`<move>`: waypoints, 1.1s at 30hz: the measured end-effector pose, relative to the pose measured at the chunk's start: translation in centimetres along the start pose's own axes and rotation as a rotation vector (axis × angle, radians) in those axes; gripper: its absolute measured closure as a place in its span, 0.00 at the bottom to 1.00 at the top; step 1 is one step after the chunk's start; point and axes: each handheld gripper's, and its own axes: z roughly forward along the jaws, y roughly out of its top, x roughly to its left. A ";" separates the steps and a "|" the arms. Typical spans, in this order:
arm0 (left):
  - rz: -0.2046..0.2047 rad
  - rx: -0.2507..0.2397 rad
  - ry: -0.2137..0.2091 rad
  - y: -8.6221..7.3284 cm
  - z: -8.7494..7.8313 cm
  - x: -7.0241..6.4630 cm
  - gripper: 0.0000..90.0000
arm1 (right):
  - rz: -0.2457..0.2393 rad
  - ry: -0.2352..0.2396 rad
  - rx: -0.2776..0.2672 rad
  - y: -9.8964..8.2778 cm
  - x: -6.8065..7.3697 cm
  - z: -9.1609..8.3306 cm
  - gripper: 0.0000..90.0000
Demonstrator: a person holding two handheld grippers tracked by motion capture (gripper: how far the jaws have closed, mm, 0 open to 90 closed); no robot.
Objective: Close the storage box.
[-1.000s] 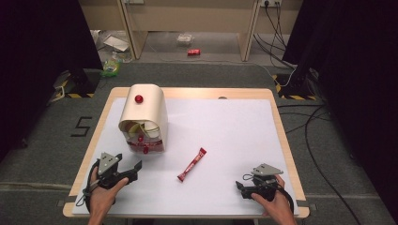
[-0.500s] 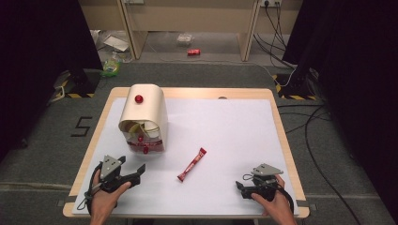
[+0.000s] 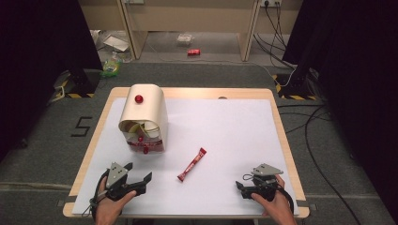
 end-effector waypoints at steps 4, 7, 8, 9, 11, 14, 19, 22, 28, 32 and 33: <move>0.014 0.012 -0.009 -0.3 0.0 -0.3 0.18 | -0.001 0.000 0.000 0.0 0.0 0.0 0.14; 0.017 0.027 -0.013 -0.7 0.2 -0.4 0.18 | 0.001 0.000 0.001 0.0 0.0 0.0 0.14; 0.020 0.034 -0.017 -0.8 0.2 -0.5 0.18 | 0.000 0.000 0.000 0.0 0.0 0.0 0.14; 0.020 0.034 -0.017 -0.8 0.2 -0.5 0.18 | 0.000 0.000 0.000 0.0 0.0 0.0 0.14; 0.025 0.041 -0.023 -1.0 0.2 -0.7 0.18 | 0.001 0.000 0.000 0.0 0.0 0.0 0.14; 0.044 0.055 -0.033 -1.3 0.0 -1.1 0.18 | 0.000 0.000 0.000 0.0 0.0 0.0 0.14; 0.051 0.065 -0.042 -1.6 -0.1 -1.4 0.18 | -0.001 0.000 0.000 0.0 0.0 0.0 0.14; 0.056 0.060 -0.046 -1.8 -0.4 -1.6 0.18 | -0.001 0.000 0.000 0.0 0.0 0.0 0.14; 0.070 0.055 -0.068 -2.1 -0.6 -2.3 0.18 | -0.001 0.000 0.000 0.0 0.0 0.0 0.14; 0.072 0.058 -0.085 -2.3 -0.8 -2.6 0.18 | 0.000 0.000 0.001 0.0 0.0 0.0 0.14; 0.072 0.058 -0.085 -2.3 -0.8 -2.6 0.18 | 0.000 0.000 0.001 0.0 0.0 0.0 0.14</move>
